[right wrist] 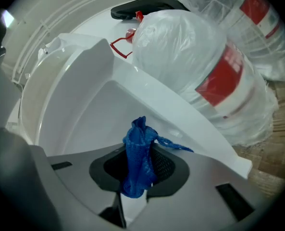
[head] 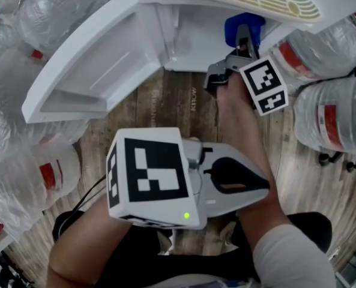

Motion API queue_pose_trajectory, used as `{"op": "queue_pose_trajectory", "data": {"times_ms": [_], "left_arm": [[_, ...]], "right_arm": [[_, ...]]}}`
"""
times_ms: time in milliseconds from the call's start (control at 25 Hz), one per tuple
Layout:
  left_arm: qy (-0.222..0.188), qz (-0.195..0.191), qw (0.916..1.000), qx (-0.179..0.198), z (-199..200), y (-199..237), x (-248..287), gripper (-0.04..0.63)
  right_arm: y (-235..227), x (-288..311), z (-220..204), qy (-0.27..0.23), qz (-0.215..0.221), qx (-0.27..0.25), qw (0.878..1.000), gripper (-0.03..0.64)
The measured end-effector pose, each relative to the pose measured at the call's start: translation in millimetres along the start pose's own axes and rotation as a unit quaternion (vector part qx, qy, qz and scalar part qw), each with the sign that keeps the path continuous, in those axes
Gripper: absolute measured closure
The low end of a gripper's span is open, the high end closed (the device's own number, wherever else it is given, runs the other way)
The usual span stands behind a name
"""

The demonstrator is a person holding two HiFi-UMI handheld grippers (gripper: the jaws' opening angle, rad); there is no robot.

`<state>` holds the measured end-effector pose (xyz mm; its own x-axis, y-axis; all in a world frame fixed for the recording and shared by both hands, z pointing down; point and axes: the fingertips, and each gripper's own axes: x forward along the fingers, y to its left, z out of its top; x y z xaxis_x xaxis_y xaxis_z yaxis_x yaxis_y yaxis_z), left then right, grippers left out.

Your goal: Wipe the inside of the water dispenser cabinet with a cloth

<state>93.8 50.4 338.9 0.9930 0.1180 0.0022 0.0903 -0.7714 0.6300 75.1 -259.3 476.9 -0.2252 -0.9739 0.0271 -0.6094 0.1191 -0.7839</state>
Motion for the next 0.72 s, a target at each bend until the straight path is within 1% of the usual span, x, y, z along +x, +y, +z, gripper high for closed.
{"op": "queue_pose_trajectory", "data": {"times_ms": [160,360,440,520,720], "left_arm": [[0.005,0.001,1.0000,-0.001,-3,1,7,0.592],[0.017,0.007,0.9998,-0.001,-12,3,15,0.592],[0.017,0.010,0.9998,-0.005,-13,4,17,0.592],[0.017,0.008,0.9998,-0.005,-14,6,19,0.592],[0.015,0.003,0.9998,-0.009,-15,9,19,0.592]], "right_arm": [[-2,23,-22,0.013,0.031,0.053,0.998,0.535],[-25,65,-39,0.019,0.027,0.121,0.992,0.535],[-35,76,-36,0.012,0.025,0.149,0.988,0.535],[-41,81,-28,0.002,0.024,0.162,0.986,0.535],[-41,67,-9,-0.023,0.040,0.202,0.978,0.535]]}}
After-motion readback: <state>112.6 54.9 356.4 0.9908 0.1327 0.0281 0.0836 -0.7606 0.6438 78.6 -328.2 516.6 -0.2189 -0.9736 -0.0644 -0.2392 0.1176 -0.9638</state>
